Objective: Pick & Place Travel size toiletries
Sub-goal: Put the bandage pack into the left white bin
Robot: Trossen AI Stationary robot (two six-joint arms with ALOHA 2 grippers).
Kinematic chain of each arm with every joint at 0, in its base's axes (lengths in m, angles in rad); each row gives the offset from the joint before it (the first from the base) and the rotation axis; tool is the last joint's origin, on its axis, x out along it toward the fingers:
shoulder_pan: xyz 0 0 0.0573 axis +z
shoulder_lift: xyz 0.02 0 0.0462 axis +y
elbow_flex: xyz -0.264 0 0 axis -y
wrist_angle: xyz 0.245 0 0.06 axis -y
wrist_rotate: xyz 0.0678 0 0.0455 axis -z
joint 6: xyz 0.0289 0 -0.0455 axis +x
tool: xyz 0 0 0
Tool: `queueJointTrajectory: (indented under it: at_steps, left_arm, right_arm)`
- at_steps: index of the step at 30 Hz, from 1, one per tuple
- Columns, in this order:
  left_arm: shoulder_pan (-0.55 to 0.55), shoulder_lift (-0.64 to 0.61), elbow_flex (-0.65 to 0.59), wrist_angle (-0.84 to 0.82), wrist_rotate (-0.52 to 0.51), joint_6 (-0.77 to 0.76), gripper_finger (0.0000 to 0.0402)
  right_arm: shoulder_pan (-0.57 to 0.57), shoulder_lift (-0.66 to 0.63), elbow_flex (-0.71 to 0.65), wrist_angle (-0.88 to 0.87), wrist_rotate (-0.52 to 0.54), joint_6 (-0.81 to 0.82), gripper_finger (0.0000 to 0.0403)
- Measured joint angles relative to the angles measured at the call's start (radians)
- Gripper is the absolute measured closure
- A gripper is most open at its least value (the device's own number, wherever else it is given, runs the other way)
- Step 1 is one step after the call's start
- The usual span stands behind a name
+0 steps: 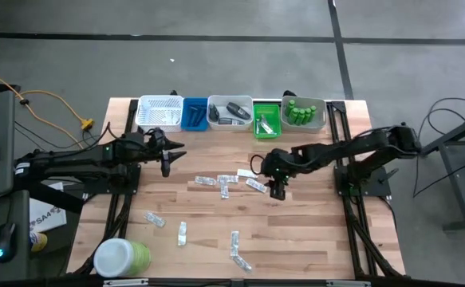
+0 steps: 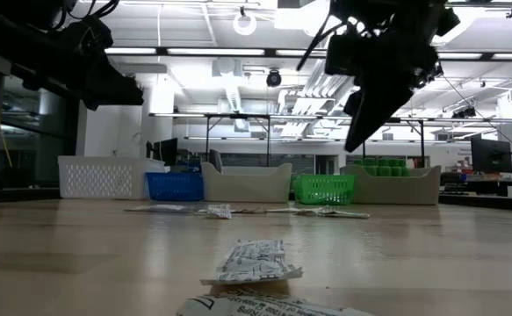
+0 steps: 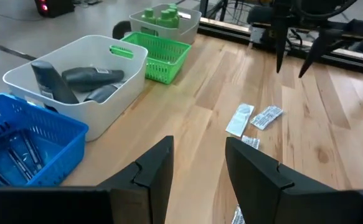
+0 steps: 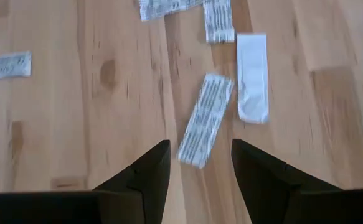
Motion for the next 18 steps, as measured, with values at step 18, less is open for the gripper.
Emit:
queueJointTrajectory:
  at_steps: [18]
  left_arm:
    - [0.000,0.001,0.001,-0.043,0.000,-0.034,0.0255]
  right_arm:
    - [0.054,0.240,0.000,0.087,0.081,-0.030,0.0274]
